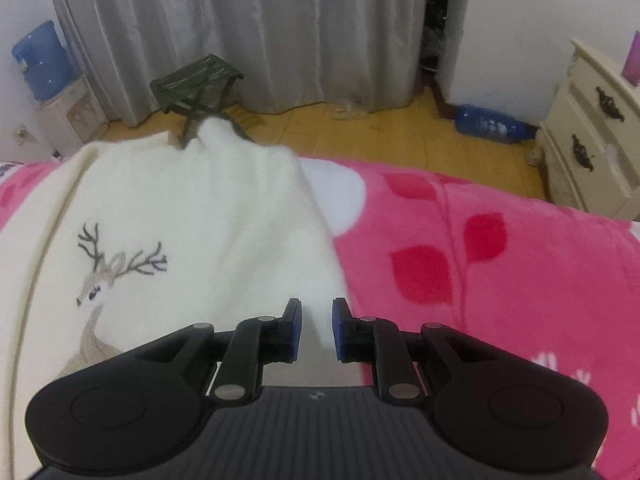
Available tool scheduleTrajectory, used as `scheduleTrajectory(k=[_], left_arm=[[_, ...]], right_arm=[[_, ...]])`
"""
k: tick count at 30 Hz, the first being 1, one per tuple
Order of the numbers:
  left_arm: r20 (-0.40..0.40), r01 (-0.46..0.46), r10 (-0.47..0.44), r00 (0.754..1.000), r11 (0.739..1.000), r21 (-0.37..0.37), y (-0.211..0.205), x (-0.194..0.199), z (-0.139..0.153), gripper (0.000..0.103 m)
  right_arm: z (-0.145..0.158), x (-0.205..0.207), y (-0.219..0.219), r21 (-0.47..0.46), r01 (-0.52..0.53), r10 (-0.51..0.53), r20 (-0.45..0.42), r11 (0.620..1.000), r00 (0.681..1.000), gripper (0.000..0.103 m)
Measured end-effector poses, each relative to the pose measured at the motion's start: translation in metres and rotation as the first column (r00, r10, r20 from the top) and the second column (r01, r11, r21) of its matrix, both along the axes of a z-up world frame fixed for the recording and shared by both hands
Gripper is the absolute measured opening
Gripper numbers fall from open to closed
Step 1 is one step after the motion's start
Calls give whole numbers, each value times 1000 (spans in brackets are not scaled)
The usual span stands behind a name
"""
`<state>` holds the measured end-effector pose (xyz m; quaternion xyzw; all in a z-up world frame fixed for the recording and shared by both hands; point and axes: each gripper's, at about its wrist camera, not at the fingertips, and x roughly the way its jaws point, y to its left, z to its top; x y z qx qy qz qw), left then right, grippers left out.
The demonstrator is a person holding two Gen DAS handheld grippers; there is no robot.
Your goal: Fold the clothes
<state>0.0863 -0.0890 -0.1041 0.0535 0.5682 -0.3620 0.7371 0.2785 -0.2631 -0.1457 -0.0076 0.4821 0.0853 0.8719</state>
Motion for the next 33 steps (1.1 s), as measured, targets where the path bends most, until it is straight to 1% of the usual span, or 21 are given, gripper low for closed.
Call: scheduleTrajectory(k=[4, 6, 8, 10, 13, 15, 16, 18, 21, 26, 31, 33], left_arm=[[-6, 13, -13, 1000, 1000, 8, -4, -3, -2, 44], [-15, 18, -18, 1000, 1000, 15, -5, -3, -3, 44], [-17, 20, -20, 1000, 999, 25, -9, 0, -4, 44], [-11, 25, -25, 1000, 1000, 15, -13, 1, -1, 44], [8, 35, -35, 999, 999, -10, -15, 1, 4, 44], [-1, 30, -30, 1000, 999, -22, -12, 4, 3, 44], [-11, 19, -20, 1000, 1000, -17, -11, 4, 1, 44], [-29, 0, 0, 1000, 1000, 6, -9, 5, -3, 44], [-30, 6, -6, 1000, 1000, 16, -6, 4, -6, 44], [-34, 26, -24, 999, 999, 46, -4, 2, -12, 44], [-22, 10, -10, 1000, 999, 33, -2, 4, -8, 44], [-20, 10, -9, 1000, 1000, 28, 0, 3, -7, 44]], right_arm=[[-1, -6, 1, 41, 37, -36, -16, 999, 999, 18], [-2, -3, 5, 27, 34, -33, -25, 999, 999, 18], [1, 0, 10, -4, 18, -18, -9, 1000, 1000, 18], [2, 4, 15, -37, 20, -19, 6, 999, 1000, 18], [5, 5, 21, -61, 24, -22, 27, 998, 999, 18], [6, 3, 24, -81, 21, -16, 58, 996, 998, 18], [6, 1, 26, -92, 19, -12, 75, 996, 997, 18], [0, 0, 27, -99, 15, -8, 68, 995, 998, 18], [-10, 1, 29, -123, 5, 1, 50, 992, 999, 18], [-6, 4, 31, -130, 17, -10, 52, 991, 999, 18], [-2, 7, 32, -118, 44, -38, 53, 992, 998, 18], [-2, 7, 36, -122, 36, -30, 55, 992, 998, 18]])
